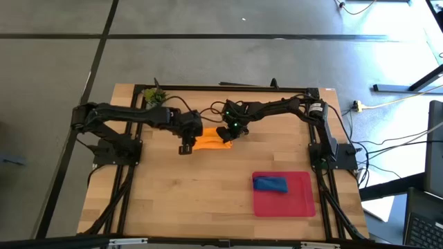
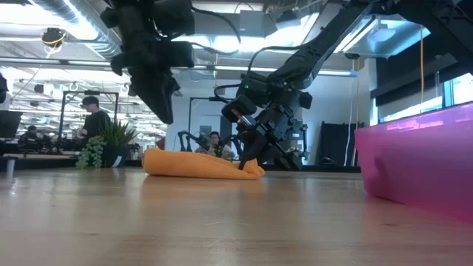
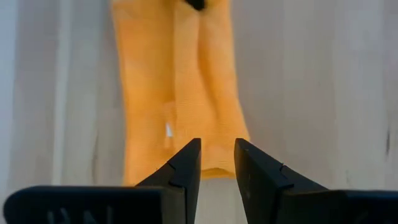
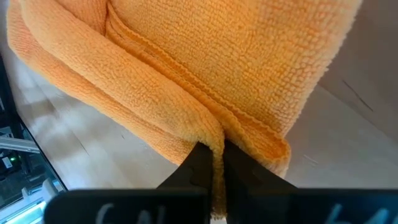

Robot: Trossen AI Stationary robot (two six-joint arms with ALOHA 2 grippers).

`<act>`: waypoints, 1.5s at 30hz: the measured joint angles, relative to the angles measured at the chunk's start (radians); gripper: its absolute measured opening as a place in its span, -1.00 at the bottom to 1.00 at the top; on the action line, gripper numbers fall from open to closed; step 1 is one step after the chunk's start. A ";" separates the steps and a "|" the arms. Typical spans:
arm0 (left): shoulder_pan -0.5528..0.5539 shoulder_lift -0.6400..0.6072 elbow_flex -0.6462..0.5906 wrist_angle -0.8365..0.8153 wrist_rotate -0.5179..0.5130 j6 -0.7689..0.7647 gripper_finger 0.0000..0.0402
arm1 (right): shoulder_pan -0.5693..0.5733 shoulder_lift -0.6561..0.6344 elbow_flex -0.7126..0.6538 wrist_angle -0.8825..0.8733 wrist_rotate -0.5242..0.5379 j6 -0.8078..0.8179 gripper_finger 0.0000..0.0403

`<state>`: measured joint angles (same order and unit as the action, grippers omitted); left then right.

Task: Roll microfiber towels into tight, uniform cylinder then place into a basket
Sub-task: Roll the orange microfiber towel

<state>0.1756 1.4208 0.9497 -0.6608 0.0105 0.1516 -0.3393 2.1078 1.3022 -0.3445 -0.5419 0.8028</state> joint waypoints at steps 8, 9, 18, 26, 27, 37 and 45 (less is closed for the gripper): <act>-0.032 0.000 0.001 0.026 -0.043 -0.007 -0.56 | 0.000 0.000 0.000 0.003 -0.001 -0.001 -0.93; -0.035 0.000 0.001 0.025 -0.048 0.007 -0.55 | 0.000 0.001 0.000 0.003 -0.001 -0.001 -0.93; -0.047 0.000 0.001 0.028 -0.050 0.009 -0.55 | 0.000 0.001 0.000 0.006 -0.001 -0.004 -0.93; -0.047 0.000 0.001 0.014 -0.051 -0.018 -0.65 | 0.000 0.001 0.000 0.007 -0.001 -0.022 -0.93; -0.047 0.000 0.001 0.014 -0.046 -0.018 -0.68 | 0.000 0.001 0.000 0.007 -0.001 -0.022 -0.93; -0.047 0.000 0.001 0.048 -0.049 -0.098 -0.62 | 0.000 0.001 0.000 0.007 -0.001 -0.022 -0.93; -0.046 0.000 0.002 0.077 -0.075 -0.143 -0.47 | 0.000 0.001 0.000 0.007 -0.001 -0.021 -0.93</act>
<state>0.1295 1.4208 0.9516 -0.5842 -0.0644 0.0091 -0.3390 2.1086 1.3022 -0.3374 -0.5426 0.7822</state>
